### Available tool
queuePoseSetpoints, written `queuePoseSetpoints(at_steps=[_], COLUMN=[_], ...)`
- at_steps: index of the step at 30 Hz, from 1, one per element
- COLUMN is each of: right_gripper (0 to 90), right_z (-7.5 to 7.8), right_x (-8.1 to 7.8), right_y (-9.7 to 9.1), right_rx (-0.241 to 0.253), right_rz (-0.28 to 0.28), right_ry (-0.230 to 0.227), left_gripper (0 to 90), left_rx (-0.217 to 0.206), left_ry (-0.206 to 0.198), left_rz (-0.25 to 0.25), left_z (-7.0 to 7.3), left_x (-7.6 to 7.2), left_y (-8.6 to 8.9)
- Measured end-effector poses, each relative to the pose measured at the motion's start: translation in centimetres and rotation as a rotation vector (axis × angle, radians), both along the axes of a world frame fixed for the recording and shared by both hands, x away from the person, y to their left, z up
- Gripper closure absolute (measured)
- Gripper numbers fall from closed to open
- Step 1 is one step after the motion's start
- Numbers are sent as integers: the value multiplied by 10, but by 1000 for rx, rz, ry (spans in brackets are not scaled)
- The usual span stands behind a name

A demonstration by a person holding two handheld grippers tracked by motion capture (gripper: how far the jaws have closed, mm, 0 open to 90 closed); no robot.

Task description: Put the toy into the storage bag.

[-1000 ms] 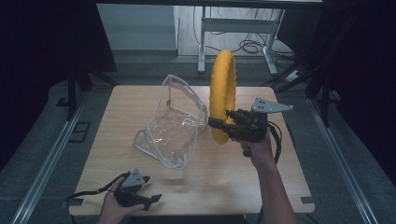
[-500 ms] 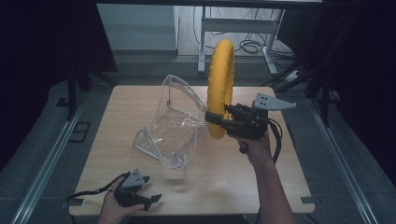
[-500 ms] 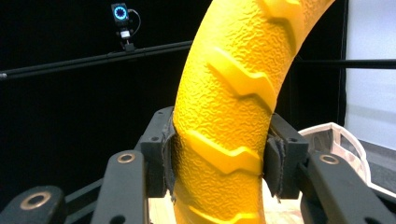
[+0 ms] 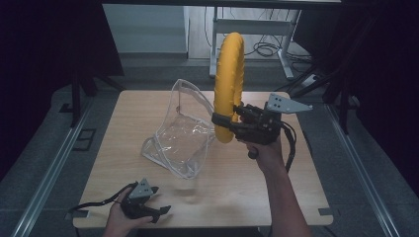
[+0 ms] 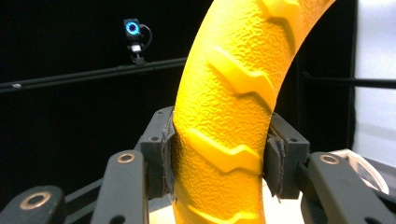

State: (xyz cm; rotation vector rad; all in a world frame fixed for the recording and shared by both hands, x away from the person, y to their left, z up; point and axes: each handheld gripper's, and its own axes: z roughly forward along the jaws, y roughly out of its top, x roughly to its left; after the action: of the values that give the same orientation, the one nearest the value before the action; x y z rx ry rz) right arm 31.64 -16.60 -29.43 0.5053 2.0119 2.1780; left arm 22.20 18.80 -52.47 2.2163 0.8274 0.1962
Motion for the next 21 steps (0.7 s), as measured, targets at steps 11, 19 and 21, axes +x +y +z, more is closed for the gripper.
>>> queuePoseSetpoints(at_steps=[11, 19, 21], right_gripper=[514, 514, 514], right_z=[13, 18, 20], right_x=[-1, -2, -2], right_y=[13, 23, 26], right_rx=[9, 15, 21], right_rz=[29, 46, 51], right_ry=[-26, -41, -43], left_gripper=[186, 186, 186], left_rx=[-4, -5, -4], left_ry=[1, 0, 0], left_rz=[-4, -3, -3], left_z=[0, 1, 0], left_x=[0, 0, 0], left_y=[0, 1, 0])
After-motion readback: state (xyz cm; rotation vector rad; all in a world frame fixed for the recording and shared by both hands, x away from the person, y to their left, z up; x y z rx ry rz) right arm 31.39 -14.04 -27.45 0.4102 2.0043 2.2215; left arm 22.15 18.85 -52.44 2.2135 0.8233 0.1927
